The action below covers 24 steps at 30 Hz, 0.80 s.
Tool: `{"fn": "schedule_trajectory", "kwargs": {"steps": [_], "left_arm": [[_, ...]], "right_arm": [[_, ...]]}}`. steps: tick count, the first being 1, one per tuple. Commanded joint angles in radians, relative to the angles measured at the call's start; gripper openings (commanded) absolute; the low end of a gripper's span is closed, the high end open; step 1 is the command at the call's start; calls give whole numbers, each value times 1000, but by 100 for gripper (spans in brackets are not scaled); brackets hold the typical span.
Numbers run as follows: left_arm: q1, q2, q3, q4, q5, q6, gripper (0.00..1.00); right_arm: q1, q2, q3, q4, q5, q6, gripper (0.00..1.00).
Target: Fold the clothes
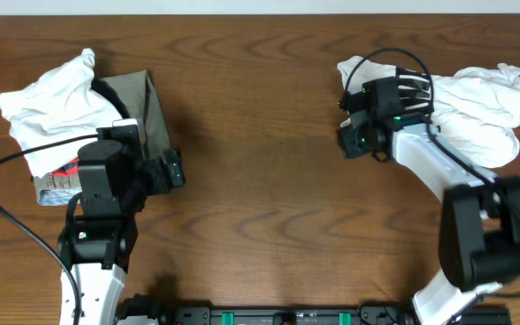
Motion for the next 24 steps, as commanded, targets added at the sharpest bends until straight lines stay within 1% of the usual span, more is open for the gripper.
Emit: {"fn": "schedule_trajectory", "kwargs": {"steps": [1,7,9,12,13,16,19,20,22,23,24], "left_arm": [[-4,18,23,6,14,1,98],[-4,40,23,24,14,1,98],[-4,46,23,28,14,1,98],[-4,52,23,28,14,1,98],[-4,53,23,29,14,1,98],[-4,60,23,33,14,1,98],[-4,63,23,36,14,1,98],[-4,64,23,36,14,1,98],[-4,64,23,36,14,1,98],[-4,64,23,37,14,1,98],[-4,64,23,40,14,1,98]], "right_arm": [[9,61,-2,52,4,3,56],[9,143,-2,181,63,4,62],[9,156,-2,208,109,5,67],[9,158,-2,241,165,21,65],[9,158,-2,248,174,23,61],[9,158,-2,265,176,30,38],[9,158,-2,274,176,52,24],[9,158,-2,279,176,61,17],[9,158,-2,292,177,76,6],[9,158,-2,296,176,80,3],[9,158,-2,304,176,82,1]]}}
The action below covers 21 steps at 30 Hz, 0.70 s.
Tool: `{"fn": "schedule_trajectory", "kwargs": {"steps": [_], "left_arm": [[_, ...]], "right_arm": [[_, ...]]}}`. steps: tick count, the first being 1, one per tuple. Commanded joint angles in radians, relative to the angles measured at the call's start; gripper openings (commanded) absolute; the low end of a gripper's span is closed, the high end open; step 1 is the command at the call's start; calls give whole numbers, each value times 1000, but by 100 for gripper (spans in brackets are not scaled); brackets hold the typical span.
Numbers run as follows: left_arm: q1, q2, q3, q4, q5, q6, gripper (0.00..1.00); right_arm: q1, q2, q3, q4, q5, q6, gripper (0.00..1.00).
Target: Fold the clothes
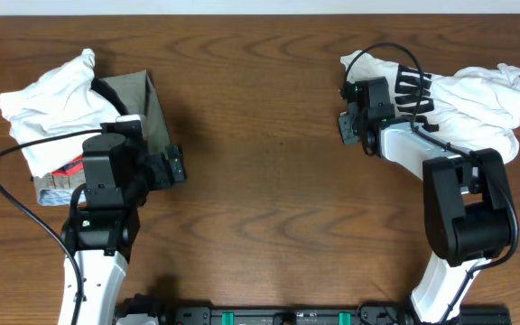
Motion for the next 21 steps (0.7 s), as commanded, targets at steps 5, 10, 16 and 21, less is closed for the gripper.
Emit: {"fn": "schedule_trajectory", "kwargs": {"steps": [5,10,16,21], "left_arm": [[-4,4,23,27,14,1,98],[-4,4,23,65,48,1,98],[-4,4,23,81,158,-3,99],[-4,4,23,81,270,-6,99]], "right_arm": [[21,-22,5,-11,-16,27,1],[69,-243,79,-199,-270,-64,1],[152,-509,198,-383,-549,-189,1],[214,-592,201,-428,-549,-190,1]]}}
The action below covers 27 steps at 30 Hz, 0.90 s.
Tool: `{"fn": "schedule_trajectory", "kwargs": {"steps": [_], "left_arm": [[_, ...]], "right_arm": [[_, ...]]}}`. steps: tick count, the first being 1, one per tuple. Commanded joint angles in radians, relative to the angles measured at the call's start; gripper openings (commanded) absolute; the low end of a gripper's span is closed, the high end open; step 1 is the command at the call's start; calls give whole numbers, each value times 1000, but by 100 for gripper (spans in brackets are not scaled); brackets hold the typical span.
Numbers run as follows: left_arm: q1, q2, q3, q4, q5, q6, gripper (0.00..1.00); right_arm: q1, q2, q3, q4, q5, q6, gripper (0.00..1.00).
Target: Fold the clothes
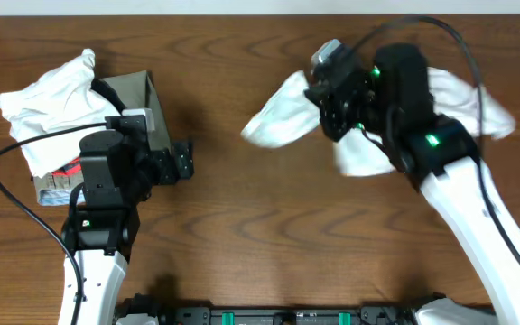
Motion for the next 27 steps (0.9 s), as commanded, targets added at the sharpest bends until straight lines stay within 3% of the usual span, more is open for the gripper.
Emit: {"fn": "schedule_trajectory", "kwargs": {"steps": [1,7,17,19,27], "left_arm": [[-4,4,23,2,138,-5,99],[-14,4,23,-2,274,-31,99],[-78,4,23,3,278,-30,100],[-80,4,23,11,278,-30,93],[-80,4,23,44,278,-30,90]], "right_arm": [[31,12,-15,-35,-75,-36,1],[42,47,-16,-48,-75,-36,1],[41,63,-15,1,-55,-36,1],[41,50,-4,45,-43,-26,1],[31,6,329,80,331,36,1]]}}
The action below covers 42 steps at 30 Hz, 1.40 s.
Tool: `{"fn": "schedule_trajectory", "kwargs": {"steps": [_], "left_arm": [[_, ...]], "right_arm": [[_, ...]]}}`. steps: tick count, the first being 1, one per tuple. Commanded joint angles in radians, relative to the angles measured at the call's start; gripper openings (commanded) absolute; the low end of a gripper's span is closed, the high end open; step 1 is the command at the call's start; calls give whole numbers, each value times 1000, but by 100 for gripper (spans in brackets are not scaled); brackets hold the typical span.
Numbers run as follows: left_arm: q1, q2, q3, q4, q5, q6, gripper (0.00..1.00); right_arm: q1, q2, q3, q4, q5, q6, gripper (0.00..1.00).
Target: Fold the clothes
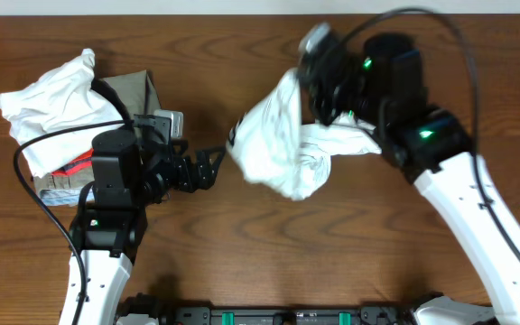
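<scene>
A white garment [273, 140] hangs bunched above the middle of the table. My right gripper [317, 65], raised high, is shut on its top edge. Part of the cloth trails to the right under the right arm [346, 143]. My left gripper [215, 165] stands open just left of the garment's lower edge, fingers pointing at it, close to or touching the cloth. On the left lie a crumpled white garment [48, 108] and an olive garment [138, 95].
A folded striped and red item [61, 176] lies under the left pile, near the left arm's base. Black cables loop from both arms. The table's far edge runs along the top of the view.
My right gripper has carried the white garment further left and toward the centre, and it hangs lower. My left gripper has reached right from beside the olive garment to the cloth's lower edge.
My right gripper first sat low at the white pile on the right, then at that pile's left edge. Then it was raised with the white garment lifted off the table. Now the garment hangs at centre, and my left gripper has come across to it.
</scene>
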Motion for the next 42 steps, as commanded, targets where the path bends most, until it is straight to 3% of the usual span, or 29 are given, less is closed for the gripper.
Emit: {"fn": "schedule_trajectory", "kwargs": {"steps": [1,12,19,25,33,42], "left_arm": [[-6,4,23,15,10,-2,90],[-6,4,23,49,10,-2,90],[-6,4,23,49,10,-2,90],[-6,4,23,48,10,-2,90],[-6,4,23,48,10,-2,90],[-6,4,23,48,10,-2,90]], "right_arm": [[-5,-59,219,21,233,22,1],[-10,-59,589,102,412,-61,1],[-16,-59,699,101,491,-131,1],[-54,-59,731,100,736,-217,1],[-385,-31,731,-46,787,-185,1],[-800,77,731,-85,559,-140,1]]}}
